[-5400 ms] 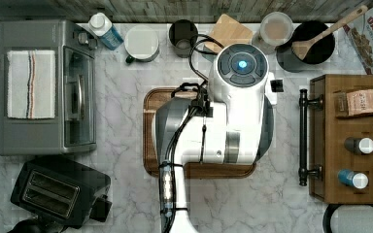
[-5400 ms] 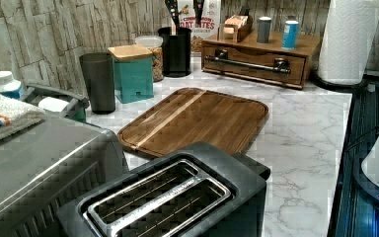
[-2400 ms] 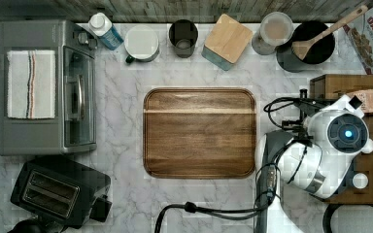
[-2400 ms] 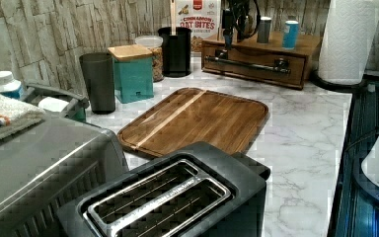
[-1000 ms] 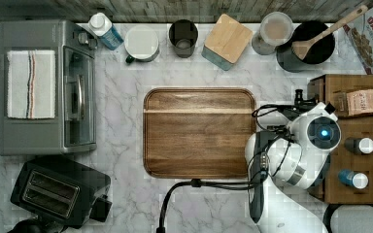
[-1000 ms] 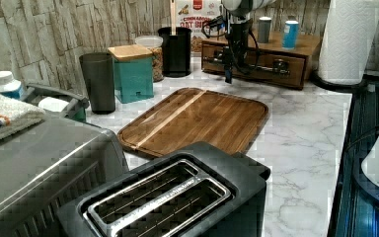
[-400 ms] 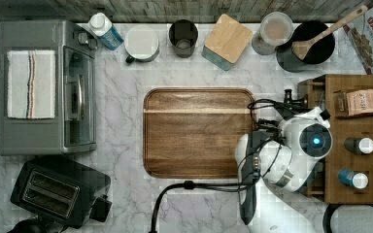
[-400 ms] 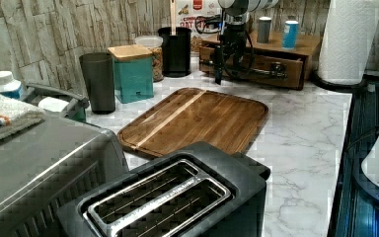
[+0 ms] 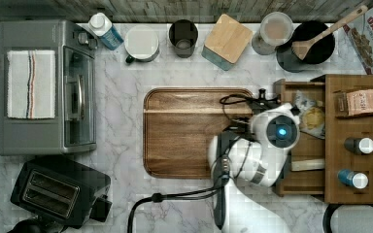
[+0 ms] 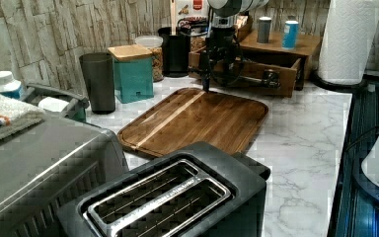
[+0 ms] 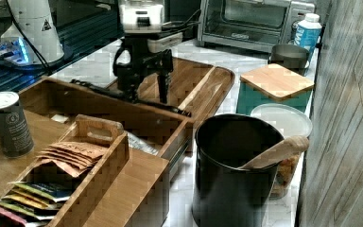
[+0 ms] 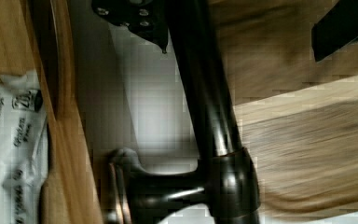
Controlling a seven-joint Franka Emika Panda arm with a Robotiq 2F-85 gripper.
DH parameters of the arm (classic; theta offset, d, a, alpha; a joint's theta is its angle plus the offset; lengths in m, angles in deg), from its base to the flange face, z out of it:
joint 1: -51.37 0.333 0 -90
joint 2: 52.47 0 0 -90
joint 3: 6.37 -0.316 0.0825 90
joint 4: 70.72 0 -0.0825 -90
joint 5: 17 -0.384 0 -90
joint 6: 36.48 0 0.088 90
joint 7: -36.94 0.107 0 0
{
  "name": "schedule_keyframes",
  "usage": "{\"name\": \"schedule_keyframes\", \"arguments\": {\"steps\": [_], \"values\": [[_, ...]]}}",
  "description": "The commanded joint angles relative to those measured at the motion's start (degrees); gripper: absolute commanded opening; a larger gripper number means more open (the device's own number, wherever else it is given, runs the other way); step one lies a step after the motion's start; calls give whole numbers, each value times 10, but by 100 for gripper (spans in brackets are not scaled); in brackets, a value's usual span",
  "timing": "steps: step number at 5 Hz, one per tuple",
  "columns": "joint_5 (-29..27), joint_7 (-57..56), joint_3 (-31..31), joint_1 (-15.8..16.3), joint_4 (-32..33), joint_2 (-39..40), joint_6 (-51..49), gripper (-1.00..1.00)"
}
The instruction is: Open the drawer.
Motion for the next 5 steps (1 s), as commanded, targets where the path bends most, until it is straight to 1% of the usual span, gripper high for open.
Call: {"name": "schedule_keyframes", "arguments": {"steps": [1,5], "values": [[28,22,-88,98,74,-49,19,100],[30,22,-92,94,74,-49,19,100]]}}
